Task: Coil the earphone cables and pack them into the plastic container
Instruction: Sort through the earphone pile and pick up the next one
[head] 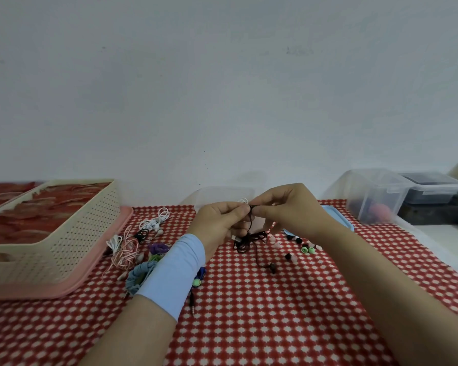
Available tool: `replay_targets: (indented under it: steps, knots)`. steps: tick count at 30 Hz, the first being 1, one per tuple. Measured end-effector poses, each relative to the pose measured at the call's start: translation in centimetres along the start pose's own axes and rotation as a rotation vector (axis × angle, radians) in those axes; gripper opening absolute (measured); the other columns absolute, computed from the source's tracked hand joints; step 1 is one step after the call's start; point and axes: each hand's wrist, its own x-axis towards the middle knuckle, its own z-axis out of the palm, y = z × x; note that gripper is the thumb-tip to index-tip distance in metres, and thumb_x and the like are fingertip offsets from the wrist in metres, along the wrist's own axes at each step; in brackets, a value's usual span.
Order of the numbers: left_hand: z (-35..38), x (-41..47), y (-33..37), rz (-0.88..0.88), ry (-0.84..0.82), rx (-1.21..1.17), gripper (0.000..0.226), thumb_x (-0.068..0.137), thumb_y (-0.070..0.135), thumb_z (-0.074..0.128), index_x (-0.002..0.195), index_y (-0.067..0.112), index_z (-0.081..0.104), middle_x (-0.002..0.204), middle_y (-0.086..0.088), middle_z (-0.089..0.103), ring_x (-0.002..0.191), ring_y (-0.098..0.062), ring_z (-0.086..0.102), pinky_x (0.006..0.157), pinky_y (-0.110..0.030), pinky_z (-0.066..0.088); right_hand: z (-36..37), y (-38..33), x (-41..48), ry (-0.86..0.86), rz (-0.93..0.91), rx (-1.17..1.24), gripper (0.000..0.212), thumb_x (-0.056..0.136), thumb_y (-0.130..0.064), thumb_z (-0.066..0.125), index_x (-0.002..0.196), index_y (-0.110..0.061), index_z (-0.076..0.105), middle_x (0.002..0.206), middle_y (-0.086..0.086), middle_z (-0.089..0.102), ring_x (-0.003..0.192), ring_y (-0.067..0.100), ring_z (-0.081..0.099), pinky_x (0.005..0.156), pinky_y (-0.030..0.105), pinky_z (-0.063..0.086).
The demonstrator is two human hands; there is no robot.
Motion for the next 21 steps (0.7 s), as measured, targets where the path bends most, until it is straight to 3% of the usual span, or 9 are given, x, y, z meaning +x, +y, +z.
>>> replay_targets:
  steps: [8, 13, 18, 21]
  knots:
    - [-0.1, -0.2, 0.1, -0.023, -0.032, 0.017, 0.015, 0.092, 0.008, 0.064, 0.103, 0.001, 0.071, 0.074, -0.006, 0.07, 0.065, -0.014, 0.064, 0.061, -0.022, 0.054, -0.4, 0.1, 0.1, -0.045, -0.016, -0.012, 0.012, 0.084, -0.008, 0.081, 0.094, -0.015, 0.081, 0.079, 0.004, 0.077, 0.066, 0.023, 0.074, 0.06, 0.028, 0.06]
    - [-0.1, -0.2, -0.1, -0.029, -0.053, 0.066, 0.017, 0.092, 0.009, 0.065, 0.106, 0.003, 0.072, 0.08, -0.007, 0.072, 0.071, -0.017, 0.066, 0.064, -0.024, 0.054, 0.1, 0.5, 0.0, -0.027, 0.005, 0.067, 0.01, 0.085, -0.002, 0.079, 0.092, -0.008, 0.08, 0.08, 0.012, 0.076, 0.062, 0.024, 0.071, 0.059, 0.031, 0.061]
    - [-0.6, -0.3, 0.2, -0.02, -0.094, 0.046, 0.015, 0.093, 0.005, 0.061, 0.105, 0.0, 0.069, 0.076, -0.007, 0.071, 0.068, -0.015, 0.064, 0.063, -0.023, 0.055, -0.6, 0.4, -0.1, -0.167, 0.126, 0.209, 0.018, 0.096, -0.014, 0.067, 0.111, -0.013, 0.077, 0.1, 0.008, 0.078, 0.076, 0.025, 0.071, 0.064, 0.035, 0.059]
    - [-1.0, -0.6, 0.6, -0.017, -0.133, 0.026, 0.015, 0.094, 0.003, 0.059, 0.105, -0.001, 0.069, 0.082, -0.008, 0.072, 0.067, -0.013, 0.065, 0.062, -0.022, 0.055, -1.0, 0.3, -0.2, -0.225, 0.147, 0.262, 0.02, 0.097, -0.011, 0.064, 0.114, -0.012, 0.076, 0.104, 0.009, 0.077, 0.077, 0.023, 0.07, 0.066, 0.035, 0.058]
